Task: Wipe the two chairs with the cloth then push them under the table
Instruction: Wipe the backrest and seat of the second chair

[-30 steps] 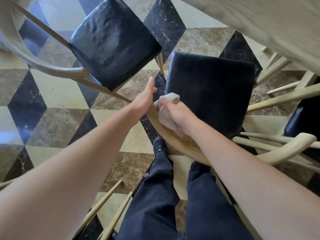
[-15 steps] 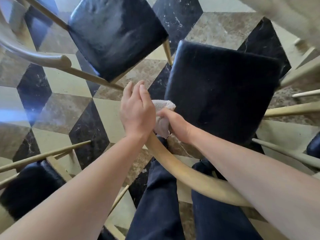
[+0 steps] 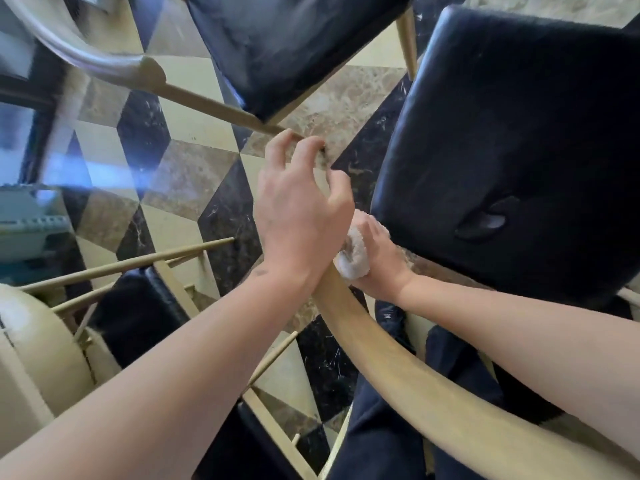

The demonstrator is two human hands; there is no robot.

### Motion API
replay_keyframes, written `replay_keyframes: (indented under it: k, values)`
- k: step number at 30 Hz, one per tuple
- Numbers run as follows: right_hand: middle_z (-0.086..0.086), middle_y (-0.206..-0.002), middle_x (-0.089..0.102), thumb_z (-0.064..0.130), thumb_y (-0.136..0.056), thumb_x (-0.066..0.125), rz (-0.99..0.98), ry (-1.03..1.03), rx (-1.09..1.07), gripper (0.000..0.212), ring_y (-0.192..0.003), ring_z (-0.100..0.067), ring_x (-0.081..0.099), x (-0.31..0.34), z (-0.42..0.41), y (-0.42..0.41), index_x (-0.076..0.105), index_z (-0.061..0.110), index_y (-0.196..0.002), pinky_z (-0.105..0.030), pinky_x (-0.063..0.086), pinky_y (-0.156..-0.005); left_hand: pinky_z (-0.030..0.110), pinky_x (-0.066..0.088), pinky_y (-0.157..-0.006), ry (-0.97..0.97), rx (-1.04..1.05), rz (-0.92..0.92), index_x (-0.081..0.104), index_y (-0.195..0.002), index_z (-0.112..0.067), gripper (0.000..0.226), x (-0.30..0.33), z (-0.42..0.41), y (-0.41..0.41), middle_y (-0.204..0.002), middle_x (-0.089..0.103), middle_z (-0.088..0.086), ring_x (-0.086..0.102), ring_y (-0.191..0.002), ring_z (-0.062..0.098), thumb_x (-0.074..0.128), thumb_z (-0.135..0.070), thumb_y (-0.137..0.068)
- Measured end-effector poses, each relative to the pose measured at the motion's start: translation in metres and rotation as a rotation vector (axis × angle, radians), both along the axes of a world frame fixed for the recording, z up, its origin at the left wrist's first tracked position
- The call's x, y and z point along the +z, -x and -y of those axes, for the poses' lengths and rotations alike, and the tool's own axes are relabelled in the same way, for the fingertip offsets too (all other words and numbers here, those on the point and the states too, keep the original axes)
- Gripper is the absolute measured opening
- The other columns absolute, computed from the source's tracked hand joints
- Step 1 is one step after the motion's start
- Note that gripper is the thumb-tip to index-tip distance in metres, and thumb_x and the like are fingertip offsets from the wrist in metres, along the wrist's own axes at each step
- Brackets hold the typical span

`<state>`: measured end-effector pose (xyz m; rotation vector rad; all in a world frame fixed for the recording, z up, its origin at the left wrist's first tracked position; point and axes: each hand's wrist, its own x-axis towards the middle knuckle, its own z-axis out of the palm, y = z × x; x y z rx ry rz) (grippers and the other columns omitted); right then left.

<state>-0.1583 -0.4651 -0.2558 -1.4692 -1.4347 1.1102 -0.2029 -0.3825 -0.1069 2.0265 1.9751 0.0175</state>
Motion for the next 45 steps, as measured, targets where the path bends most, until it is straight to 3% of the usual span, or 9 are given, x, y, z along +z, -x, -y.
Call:
replay_keyframes:
  k: [9,13,18,24,28,33,39,42,45]
  values:
    - [-0.002,-0.113,0.058,0.02,-0.092,0.061,0.119,0.244,0.13,0.025,-0.105,-0.024,0.055,-0.089,-0.008,-0.008,0.059,0.023,-0.117,-0.042,0.046,-0.096,0.02,0.028,-0.1,0.031,0.001,-0.032,0.063,-0.131,-0.027,0.036,0.0,-0.003,0.001,-0.148,0.047,-0.006,0.042,-0.126,0.003,0.055,-0.028,-0.095]
    - [-0.003,-0.085,0.062,0.003,-0.076,0.071,0.003,-0.088,0.036,0.045,-0.081,-0.02,0.056,-0.039,-0.015,-0.008,0.05,0.037,-0.097,-0.039,0.049,-0.074,0.022,0.033,-0.099,0.031,-0.004,-0.044,0.064,-0.126,-0.024,0.036,0.0,-0.002,0.0,-0.14,0.051,-0.006,0.041,-0.114,-0.001,0.053,-0.028,-0.092]
    - [-0.006,-0.068,0.057,0.014,-0.07,0.069,-0.07,-0.291,0.003,0.015,-0.062,-0.029,0.057,0.008,-0.019,0.015,0.058,0.011,-0.079,-0.037,0.044,-0.058,0.02,0.033,-0.093,0.026,0.011,-0.043,0.066,-0.122,-0.024,0.033,0.0,-0.002,-0.002,-0.132,0.051,-0.011,0.045,-0.108,0.001,0.054,-0.03,-0.092]
    - [-0.003,-0.069,0.055,0.013,-0.083,0.063,-0.108,-0.429,-0.084,0.009,-0.057,-0.022,0.053,-0.015,-0.023,0.016,0.055,0.015,-0.085,-0.035,0.043,-0.053,-0.004,0.021,-0.082,0.023,-0.007,-0.08,0.065,-0.122,-0.026,0.032,0.0,-0.002,-0.001,-0.124,0.044,-0.02,0.04,-0.101,-0.004,0.054,-0.033,-0.093]
    - [-0.011,-0.08,0.065,0.012,-0.085,0.07,0.046,-0.174,-0.006,0.016,-0.068,-0.03,0.063,-0.066,-0.013,0.001,0.065,0.006,-0.098,-0.046,0.054,-0.064,-0.005,0.02,-0.082,0.02,-0.021,-0.076,0.066,-0.121,-0.025,0.037,0.0,-0.002,-0.001,-0.124,0.045,-0.017,0.036,-0.099,-0.007,0.05,-0.036,-0.09]
    - [0.013,-0.089,0.051,0.009,-0.086,0.051,0.127,0.171,0.411,0.037,-0.08,-0.008,0.054,-0.065,-0.022,-0.039,0.039,0.043,-0.095,-0.028,0.047,-0.062,0.005,0.027,-0.082,0.026,-0.02,-0.064,0.066,-0.119,-0.024,0.028,-0.001,-0.002,0.002,-0.124,0.049,-0.012,0.038,-0.096,-0.004,0.058,-0.03,-0.092]
    - [-0.006,-0.12,0.066,-0.005,-0.082,0.037,0.061,0.571,0.452,0.063,-0.093,-0.019,0.064,-0.024,-0.024,-0.122,0.053,0.029,-0.133,-0.036,0.054,-0.077,0.023,0.032,-0.092,0.035,-0.003,0.001,0.066,-0.122,-0.019,0.03,0.005,0.0,-0.002,-0.135,0.055,0.0,0.051,-0.111,0.012,0.056,-0.029,-0.095]
    - [-0.014,-0.101,0.065,-0.008,-0.082,0.037,0.02,0.806,0.379,0.061,-0.051,-0.013,0.048,0.004,0.014,-0.184,0.05,0.017,-0.137,-0.025,0.037,-0.046,0.02,0.03,-0.092,0.035,0.003,0.055,0.067,-0.123,-0.019,0.031,0.009,0.001,-0.001,-0.138,0.056,0.001,0.049,-0.112,0.008,0.056,-0.029,-0.096]
    - [0.001,-0.061,0.052,-0.01,-0.079,0.04,0.019,0.988,0.287,0.05,-0.04,-0.012,0.041,0.046,0.069,-0.242,0.056,0.009,-0.122,-0.023,0.032,-0.043,0.028,0.039,-0.101,0.05,-0.013,0.078,0.067,-0.123,-0.017,0.031,0.014,0.001,-0.001,-0.141,0.054,0.003,0.05,-0.122,0.014,0.055,-0.03,-0.097]
